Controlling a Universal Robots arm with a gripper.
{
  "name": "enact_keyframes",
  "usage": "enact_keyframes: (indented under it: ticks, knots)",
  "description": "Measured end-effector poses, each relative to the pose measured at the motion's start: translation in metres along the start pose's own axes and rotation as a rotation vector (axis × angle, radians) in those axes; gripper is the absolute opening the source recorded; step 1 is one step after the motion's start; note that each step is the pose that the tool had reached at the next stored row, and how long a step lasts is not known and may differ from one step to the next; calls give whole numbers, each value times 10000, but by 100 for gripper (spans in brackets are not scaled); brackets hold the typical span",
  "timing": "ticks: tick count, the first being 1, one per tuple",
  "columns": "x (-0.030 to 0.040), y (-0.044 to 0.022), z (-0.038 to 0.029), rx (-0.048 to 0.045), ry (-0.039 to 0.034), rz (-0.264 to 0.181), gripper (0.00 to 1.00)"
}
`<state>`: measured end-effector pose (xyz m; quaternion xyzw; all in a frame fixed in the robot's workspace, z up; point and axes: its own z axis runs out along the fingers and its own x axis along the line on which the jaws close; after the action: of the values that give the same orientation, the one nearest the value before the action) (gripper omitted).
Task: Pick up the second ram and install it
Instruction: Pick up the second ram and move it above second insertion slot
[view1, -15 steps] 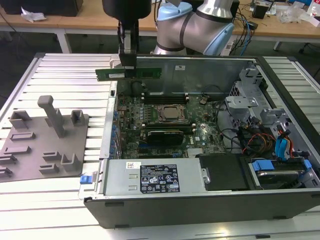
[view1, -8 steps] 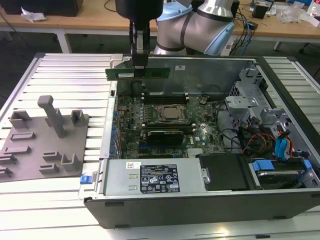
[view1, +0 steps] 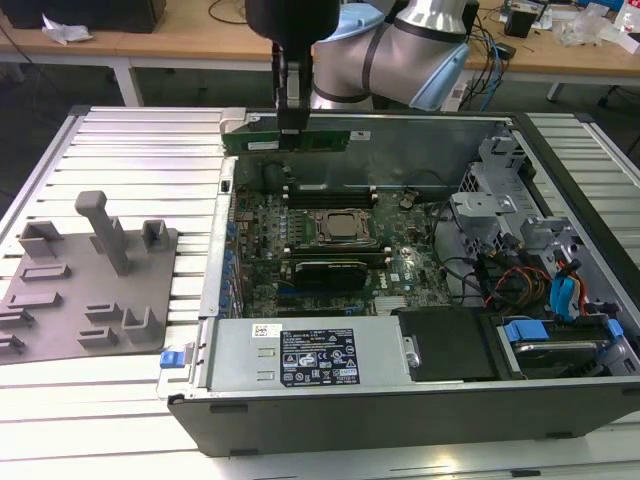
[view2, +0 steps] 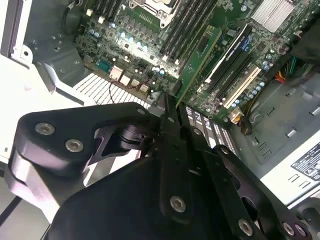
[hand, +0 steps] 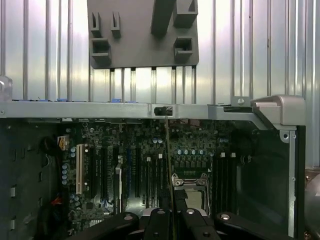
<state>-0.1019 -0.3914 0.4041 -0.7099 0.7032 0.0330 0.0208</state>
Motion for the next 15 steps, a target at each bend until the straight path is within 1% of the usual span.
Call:
enact_keyframes:
  ticks: [2, 5, 6, 11, 15]
  knots:
    - [-1, -70, 6, -4, 0, 1, 14]
    - [-1, -119, 10, -8, 1, 0, 14]
    - [-3, -160, 13, -10, 0, 2, 14]
    - [-8, -300, 21, -21, 0, 2, 14]
    - [-11, -363, 25, -25, 0, 2, 14]
